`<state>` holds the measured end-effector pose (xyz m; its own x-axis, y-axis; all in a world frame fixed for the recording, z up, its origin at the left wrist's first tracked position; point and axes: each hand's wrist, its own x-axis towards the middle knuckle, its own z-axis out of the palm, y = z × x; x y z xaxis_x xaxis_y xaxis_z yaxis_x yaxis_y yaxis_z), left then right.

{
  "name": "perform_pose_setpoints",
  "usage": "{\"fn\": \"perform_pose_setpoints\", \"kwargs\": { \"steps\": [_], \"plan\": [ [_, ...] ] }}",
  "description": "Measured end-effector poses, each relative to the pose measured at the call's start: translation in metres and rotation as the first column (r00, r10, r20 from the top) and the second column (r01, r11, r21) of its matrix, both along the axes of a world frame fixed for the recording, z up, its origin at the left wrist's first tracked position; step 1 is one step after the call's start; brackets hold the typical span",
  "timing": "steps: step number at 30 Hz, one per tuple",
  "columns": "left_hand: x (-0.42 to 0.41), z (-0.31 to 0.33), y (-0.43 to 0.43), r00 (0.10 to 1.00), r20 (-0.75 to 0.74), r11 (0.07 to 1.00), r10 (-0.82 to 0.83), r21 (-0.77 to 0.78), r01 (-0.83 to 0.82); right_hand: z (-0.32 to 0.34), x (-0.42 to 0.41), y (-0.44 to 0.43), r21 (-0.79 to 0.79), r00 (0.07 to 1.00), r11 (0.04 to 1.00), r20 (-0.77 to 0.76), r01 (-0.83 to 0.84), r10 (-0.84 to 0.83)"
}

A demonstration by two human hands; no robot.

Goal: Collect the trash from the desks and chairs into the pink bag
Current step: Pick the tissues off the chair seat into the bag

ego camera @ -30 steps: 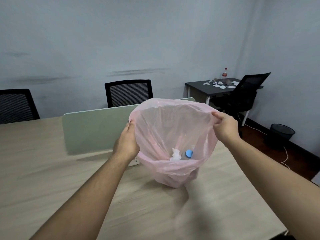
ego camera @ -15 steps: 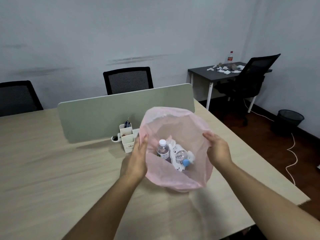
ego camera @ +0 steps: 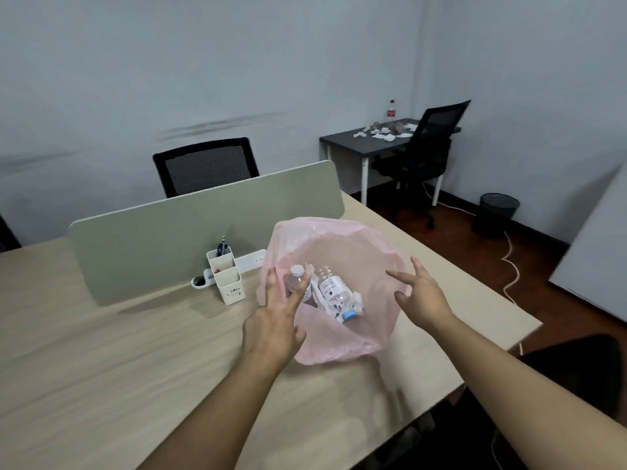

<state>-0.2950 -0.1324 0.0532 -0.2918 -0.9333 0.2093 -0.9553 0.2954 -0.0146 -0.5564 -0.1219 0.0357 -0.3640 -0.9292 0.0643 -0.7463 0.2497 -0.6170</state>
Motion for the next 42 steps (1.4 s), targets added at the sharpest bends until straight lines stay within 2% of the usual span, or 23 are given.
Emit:
{"fn": "perform_pose_setpoints", "kwargs": {
  "steps": [2,4,6,7,8,9,10,11,12,14,15,17,19,21,24,28,35,42],
  "plan": [
    [0.006,0.0,0.01,0.993,-0.07,0.982,-0.095,-0.168,0.082,0.004,0.002,0.023,-0.008,0.998,0.998,0.008,0.067,-0.067],
    [0.01,-0.002,0.014,0.966,-0.114,0.923,-0.23,-0.34,0.18,0.006,0.001,0.045,-0.032,0.994,0.993,0.015,0.113,-0.112],
    [0.014,-0.006,0.022,0.923,-0.123,0.887,-0.366,-0.348,0.305,0.008,0.004,0.07,-0.04,0.985,0.985,0.022,0.169,-0.168],
    [0.016,-0.007,0.028,0.893,-0.147,0.888,-0.425,-0.259,0.38,0.007,0.006,0.084,-0.029,0.982,0.982,0.014,0.188,-0.188],
    [0.016,-0.009,0.031,0.875,-0.172,0.892,-0.452,-0.105,0.44,0.007,0.006,0.094,-0.012,0.982,0.982,-0.003,0.19,-0.19],
    [0.017,-0.011,0.036,0.871,-0.165,0.866,-0.463,0.125,0.484,0.008,0.006,0.104,0.011,0.982,0.983,-0.022,0.185,-0.185],
    [0.019,-0.015,0.043,0.864,-0.111,0.783,-0.49,0.379,0.493,0.009,0.007,0.116,0.042,0.983,0.983,-0.037,0.181,-0.18],
    [0.021,-0.016,0.051,0.834,0.008,0.684,-0.551,0.576,0.447,0.012,0.009,0.127,0.092,0.985,0.981,-0.047,0.172,-0.168],
    [0.022,-0.018,0.059,0.776,0.144,0.617,-0.614,0.701,0.358,0.016,0.01,0.14,0.157,0.987,0.975,-0.058,0.16,-0.152],
    [0.027,-0.022,0.075,0.677,0.294,0.574,-0.675,0.786,0.23,0.023,0.011,0.161,0.298,0.988,0.945,-0.114,0.138,-0.108],
    [0.03,-0.025,0.085,0.671,0.277,0.543,-0.688,0.809,0.223,0.028,0.012,0.177,0.353,0.98,0.924,-0.179,0.148,-0.088],
    [0.036,-0.035,0.099,0.702,0.154,0.46,-0.695,0.846,0.27,0.033,0.014,0.196,0.396,0.946,0.897,-0.319,0.195,-0.064],
    [0.036,-0.043,0.117,0.765,-0.064,0.389,-0.641,0.832,0.396,0.034,0.015,0.21,0.355,0.929,0.91,-0.363,0.214,-0.076],
    [0.031,-0.05,0.137,0.774,-0.246,0.402,-0.583,0.741,0.538,0.032,0.018,0.222,0.306,0.939,0.931,-0.331,0.2,-0.093],
    [0.024,-0.055,0.163,0.777,-0.257,0.544,-0.575,0.589,0.598,0.027,0.019,0.24,0.253,0.948,0.95,-0.301,0.184,-0.103],
    [0.02,-0.056,0.197,0.806,-0.279,0.607,-0.522,0.543,0.581,0.028,0.013,0.268,0.238,0.963,0.958,-0.251,0.161,-0.099],
    [-0.009,-0.065,0.287,0.81,-0.265,0.599,-0.523,0.561,0.571,0.03,-0.016,0.344,0.235,0.973,0.96,-0.209,0.149,-0.1],
    [-0.061,-0.092,0.382,0.739,-0.253,0.505,-0.624,0.591,0.629,0.033,-0.063,0.437,0.209,0.974,0.964,-0.189,0.165,-0.126]
  ]
}}
